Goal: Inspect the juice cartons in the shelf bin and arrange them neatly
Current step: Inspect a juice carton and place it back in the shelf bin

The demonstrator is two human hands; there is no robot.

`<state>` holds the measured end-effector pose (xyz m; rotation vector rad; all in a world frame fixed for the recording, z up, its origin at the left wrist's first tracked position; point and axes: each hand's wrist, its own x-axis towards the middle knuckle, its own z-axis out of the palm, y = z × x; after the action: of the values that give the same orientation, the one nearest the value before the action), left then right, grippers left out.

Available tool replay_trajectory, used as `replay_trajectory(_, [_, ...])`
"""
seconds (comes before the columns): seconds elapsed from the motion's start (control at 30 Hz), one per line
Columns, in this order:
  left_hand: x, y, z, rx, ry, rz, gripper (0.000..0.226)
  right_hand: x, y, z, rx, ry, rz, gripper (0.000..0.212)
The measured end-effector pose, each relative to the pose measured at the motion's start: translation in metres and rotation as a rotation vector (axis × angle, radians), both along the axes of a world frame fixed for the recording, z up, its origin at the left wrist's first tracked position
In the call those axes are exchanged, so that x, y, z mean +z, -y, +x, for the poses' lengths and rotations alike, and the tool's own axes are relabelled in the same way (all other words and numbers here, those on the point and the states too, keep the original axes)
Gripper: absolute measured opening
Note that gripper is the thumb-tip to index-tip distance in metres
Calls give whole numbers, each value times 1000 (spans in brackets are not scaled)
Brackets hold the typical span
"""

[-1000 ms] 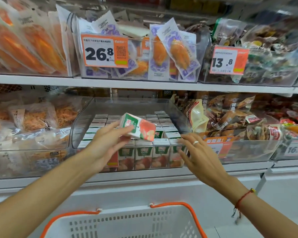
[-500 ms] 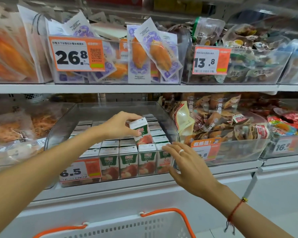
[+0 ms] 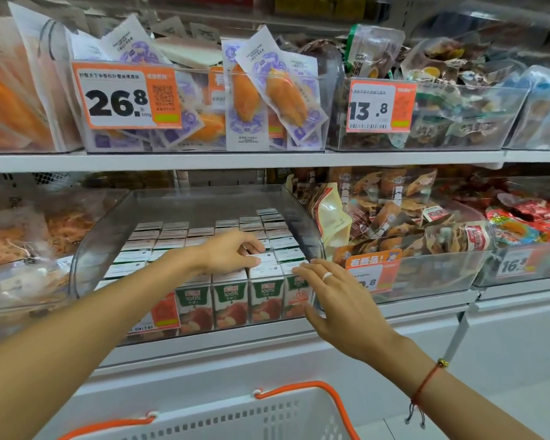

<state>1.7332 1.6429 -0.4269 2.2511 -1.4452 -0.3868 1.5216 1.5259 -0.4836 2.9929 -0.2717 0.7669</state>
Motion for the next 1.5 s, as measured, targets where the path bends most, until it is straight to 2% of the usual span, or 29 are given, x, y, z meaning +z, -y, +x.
replay_trajectory(0.27, [-6, 0, 2, 4, 117, -12, 34, 5, 0, -1, 21, -11, 12, 51])
replay_trajectory(0.4, [-5, 1, 4, 5, 135, 4, 34, 12, 1, -3, -53, 150, -11, 51])
replay_trajectory(0.5, [-4, -1, 4, -17, 128, 3, 34, 12, 3, -4, -99, 267, 108, 53])
replay_trajectory(0.63, [2, -1, 9, -27, 60, -45, 33, 7, 6, -5, -120, 264, 83, 58])
replay_trajectory(0.7, [5, 1, 15, 17, 98, -55, 34, 5, 5, -4, -131, 240, 65, 58])
replay_trajectory(0.83, [6, 13, 23, 58, 284, 131, 41, 0, 6, -2, -155, 190, 19, 60])
replay_trajectory(1.03, [24, 27, 29, 25, 368, 319, 48, -2, 8, 1, -181, 174, -15, 64])
replay_trajectory(1.13, [21, 36, 29, 0, 447, 370, 22, -3, 8, 2, -180, 173, -19, 65])
replay_trajectory(1.27, [15, 36, 29, 19, 460, 362, 33, -3, 8, 2, -181, 158, -30, 66])
replay_trajectory(1.33, [16, 35, 30, 18, 434, 371, 19, -3, 9, 2, -182, 157, -31, 66])
replay_trajectory(1.43, [20, 28, 28, 63, 312, 285, 54, -3, 11, 2, -181, 163, -30, 66])
replay_trajectory(1.5, [24, 21, 23, 76, 232, 143, 54, -3, 11, 2, -183, 169, -29, 67])
